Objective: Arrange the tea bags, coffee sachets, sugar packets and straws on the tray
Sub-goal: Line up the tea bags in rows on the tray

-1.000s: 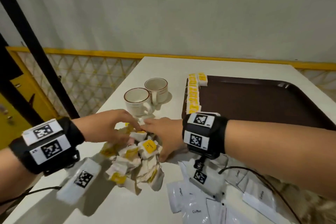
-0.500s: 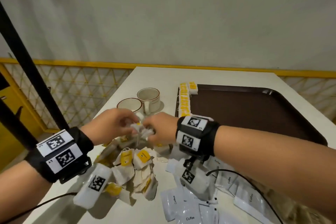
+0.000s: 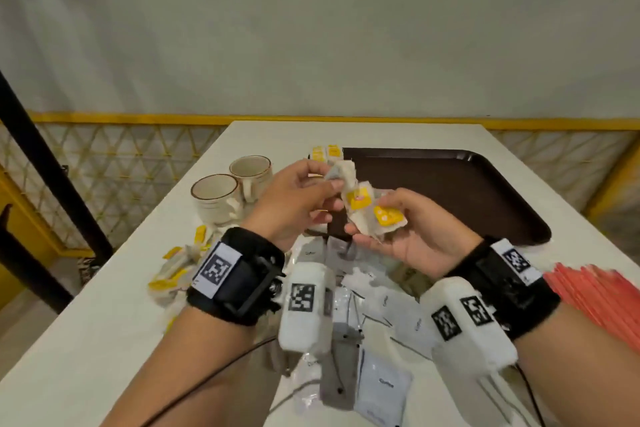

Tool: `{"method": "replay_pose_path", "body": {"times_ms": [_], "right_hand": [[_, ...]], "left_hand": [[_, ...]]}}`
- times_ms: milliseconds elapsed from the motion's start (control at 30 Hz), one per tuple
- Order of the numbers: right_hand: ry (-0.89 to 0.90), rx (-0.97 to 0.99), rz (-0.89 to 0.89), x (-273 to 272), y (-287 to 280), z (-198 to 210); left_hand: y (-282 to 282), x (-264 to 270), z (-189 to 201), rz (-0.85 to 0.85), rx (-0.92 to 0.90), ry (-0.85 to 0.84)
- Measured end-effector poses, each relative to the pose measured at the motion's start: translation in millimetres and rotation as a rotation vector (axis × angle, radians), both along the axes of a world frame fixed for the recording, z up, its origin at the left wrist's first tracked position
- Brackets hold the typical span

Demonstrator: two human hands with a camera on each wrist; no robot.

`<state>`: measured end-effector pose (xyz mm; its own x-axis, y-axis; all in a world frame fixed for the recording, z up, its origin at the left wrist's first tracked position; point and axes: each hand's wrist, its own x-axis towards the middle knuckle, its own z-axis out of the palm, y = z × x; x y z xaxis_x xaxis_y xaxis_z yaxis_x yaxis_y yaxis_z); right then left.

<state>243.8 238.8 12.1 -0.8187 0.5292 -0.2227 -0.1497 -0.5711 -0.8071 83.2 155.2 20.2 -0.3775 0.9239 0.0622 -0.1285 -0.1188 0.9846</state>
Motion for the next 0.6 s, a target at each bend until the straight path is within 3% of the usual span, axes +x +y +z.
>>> {"method": "replay_pose_path", "body": {"times_ms": [100, 233, 367, 500, 600], "right_hand": [[0.062, -0.110, -0.052, 11.5, 2.1, -20.7], [-0.065, 0.087, -0.237, 18.6, 2.5, -36.2], [-0.202, 0.336, -0.307, 27.0, 0.5, -35.7], [-0.258, 0.386, -0.318, 33.0, -3.6, -43.1], [-0.248, 0.405, -0.343, 35.8, 0.3, -44.8]], "left_hand": [[12.3, 22.6, -22.8, -0.044, -0.012, -0.186], [16.6, 32.7, -44.8, -0.112, -0.057, -0.388], [17.1, 36.6, -54.6, -0.095, -0.127, -0.485], [13.5, 40.1, -50.9, -0.049, -0.147, -0.595], [13.2, 38.0, -50.6, -0.031, -0.131, -0.537]]}}
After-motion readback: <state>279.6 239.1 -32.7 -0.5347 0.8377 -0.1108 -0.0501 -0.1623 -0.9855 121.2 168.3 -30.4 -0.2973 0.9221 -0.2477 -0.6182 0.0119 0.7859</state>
